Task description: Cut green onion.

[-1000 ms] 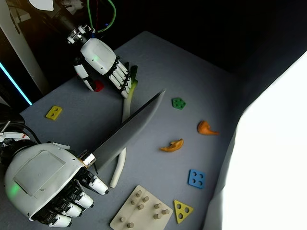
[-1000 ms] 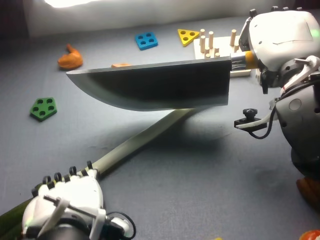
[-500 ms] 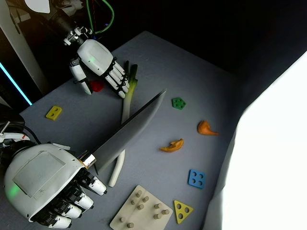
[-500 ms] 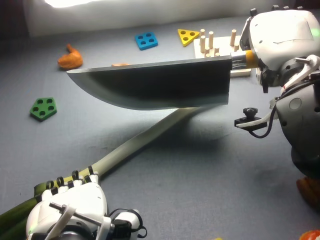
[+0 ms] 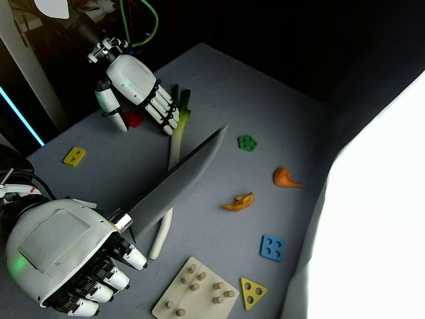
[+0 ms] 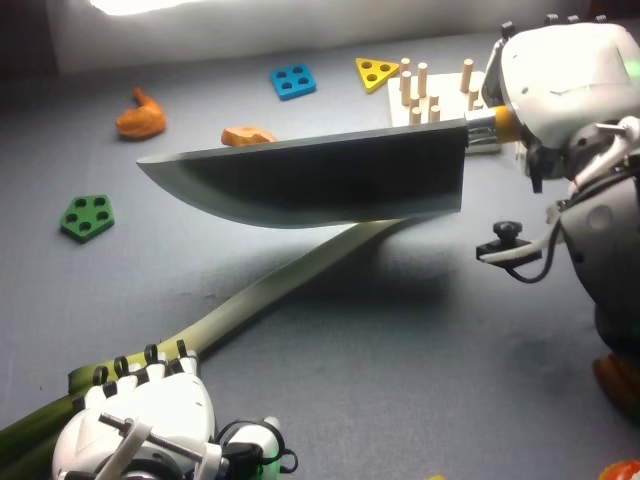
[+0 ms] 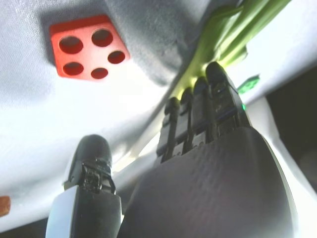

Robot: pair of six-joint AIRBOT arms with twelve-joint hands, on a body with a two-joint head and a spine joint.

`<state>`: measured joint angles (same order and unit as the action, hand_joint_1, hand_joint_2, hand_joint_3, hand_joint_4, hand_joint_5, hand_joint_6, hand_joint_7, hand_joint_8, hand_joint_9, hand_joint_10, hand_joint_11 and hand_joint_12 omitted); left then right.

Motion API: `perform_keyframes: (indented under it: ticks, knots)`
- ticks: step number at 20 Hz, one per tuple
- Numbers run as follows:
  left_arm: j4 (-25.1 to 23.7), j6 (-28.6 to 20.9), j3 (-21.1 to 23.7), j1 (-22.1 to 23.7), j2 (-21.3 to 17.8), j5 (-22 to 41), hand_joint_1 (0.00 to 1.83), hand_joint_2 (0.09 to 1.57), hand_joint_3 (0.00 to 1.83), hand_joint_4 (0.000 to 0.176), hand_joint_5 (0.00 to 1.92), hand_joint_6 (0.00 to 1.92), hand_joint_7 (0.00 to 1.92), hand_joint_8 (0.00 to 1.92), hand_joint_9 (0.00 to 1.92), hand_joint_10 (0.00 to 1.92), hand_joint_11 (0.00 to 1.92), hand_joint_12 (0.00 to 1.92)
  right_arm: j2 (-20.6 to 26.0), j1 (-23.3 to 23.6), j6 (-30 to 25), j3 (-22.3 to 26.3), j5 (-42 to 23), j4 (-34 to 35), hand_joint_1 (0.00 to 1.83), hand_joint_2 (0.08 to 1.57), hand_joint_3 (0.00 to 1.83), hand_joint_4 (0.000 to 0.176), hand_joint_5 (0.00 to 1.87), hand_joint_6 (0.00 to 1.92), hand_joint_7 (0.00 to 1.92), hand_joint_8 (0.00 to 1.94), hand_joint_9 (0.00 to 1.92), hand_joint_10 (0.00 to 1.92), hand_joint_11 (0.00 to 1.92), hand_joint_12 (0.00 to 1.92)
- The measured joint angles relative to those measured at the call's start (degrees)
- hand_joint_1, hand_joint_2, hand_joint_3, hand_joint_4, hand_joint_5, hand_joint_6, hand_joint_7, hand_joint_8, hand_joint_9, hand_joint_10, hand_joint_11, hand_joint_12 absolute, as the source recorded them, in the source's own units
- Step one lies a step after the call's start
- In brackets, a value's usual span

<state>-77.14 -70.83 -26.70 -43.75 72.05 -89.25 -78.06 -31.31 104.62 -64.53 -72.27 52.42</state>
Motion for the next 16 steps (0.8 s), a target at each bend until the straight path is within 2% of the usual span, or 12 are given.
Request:
perform_keyframes:
  ticks: [3, 6, 8, 9, 11, 12, 13, 14, 16]
  knots:
    - [0.00, 0.00, 0.07, -0.11, -0.02, 0.00, 0.28, 1.31, 0.00, 0.013, 0.07, 0.00, 0.10, 0.01, 0.06, 0.01, 0.00, 0.33, 1.11, -1.18, -0.52, 0.85, -0.02, -0.66, 1.64, 0.80, 0.73, 0.176, 1.43, 1.92, 1.54, 1.94, 1.63, 1.92, 1.67, 1.92]
    - [0.04, 0.00, 0.24, -0.13, -0.02, 0.02, 0.26, 1.32, 0.00, 0.016, 0.06, 0.00, 0.07, 0.00, 0.04, 0.00, 0.00, 0.22, 2.58, -2.21, -0.72, 1.60, 0.31, -2.36, 1.64, 0.78, 0.78, 0.176, 1.40, 1.92, 1.55, 1.94, 1.64, 1.92, 1.67, 1.92]
    - [0.17, 0.00, 0.31, -0.13, -0.02, 0.02, 0.28, 1.32, 0.00, 0.016, 0.07, 0.00, 0.09, 0.00, 0.05, 0.00, 0.00, 0.25, 3.48, -2.86, -1.14, 1.68, 0.26, -3.45, 1.64, 0.77, 0.78, 0.176, 1.39, 1.92, 1.55, 1.94, 1.64, 1.92, 1.68, 1.92]
    - [0.20, 0.00, 0.28, -0.13, -0.02, 0.02, 0.29, 1.32, 0.00, 0.013, 0.07, 0.00, 0.07, 0.00, 0.04, 0.00, 0.00, 0.19, 3.80, -2.99, -1.20, 1.68, 0.26, -3.54, 1.64, 0.75, 0.82, 0.176, 1.39, 1.92, 1.54, 1.94, 1.63, 1.92, 1.68, 1.92]
    - [0.17, 0.00, 0.28, -0.13, -0.02, 0.02, 0.26, 1.32, 0.00, 0.010, 0.07, 0.00, 0.08, 0.00, 0.05, 0.00, 0.00, 0.23, 4.79, -3.61, -1.46, 2.12, 0.28, -3.72, 1.65, 0.69, 0.92, 0.176, 1.44, 1.92, 1.60, 1.94, 1.68, 1.92, 1.71, 1.92]
    - [0.17, -0.02, 0.31, -0.13, -0.02, 0.04, 0.26, 1.32, 0.00, 0.011, 0.07, 0.00, 0.09, 0.00, 0.06, 0.00, 0.00, 0.26, 5.40, -3.96, -1.60, 2.64, -0.02, -4.22, 1.64, 0.69, 0.93, 0.176, 1.45, 1.92, 1.61, 1.94, 1.68, 1.92, 1.72, 1.92]
    - [0.17, 0.00, 0.35, -0.13, -0.02, 0.02, 0.23, 1.33, 0.00, 0.021, 0.05, 0.00, 0.06, 0.00, 0.03, 0.00, 0.00, 0.27, 5.92, -4.26, -1.62, 3.30, -0.31, -4.07, 1.65, 0.69, 0.94, 0.176, 1.43, 1.92, 1.60, 1.94, 1.68, 1.92, 1.72, 1.92]
    - [0.20, 0.00, 0.35, -0.13, -0.02, 0.07, 0.25, 1.33, 0.00, 0.023, 0.05, 0.00, 0.05, 0.00, 0.03, 0.00, 0.00, 0.27, 6.60, -4.59, -1.66, 4.20, -0.33, -3.98, 1.65, 0.69, 0.94, 0.176, 1.42, 1.92, 1.59, 1.94, 1.68, 1.92, 1.71, 1.92]
    - [0.09, 0.02, 0.35, -0.31, -0.02, 0.04, 0.28, 1.32, 0.00, 0.021, 0.09, 0.01, 0.09, 0.01, 0.05, 0.01, 0.00, 0.34, 8.52, -5.60, -1.57, 6.51, -0.87, -4.04, 1.66, 0.69, 0.94, 0.176, 1.41, 1.92, 1.59, 1.94, 1.67, 1.92, 1.71, 1.92]
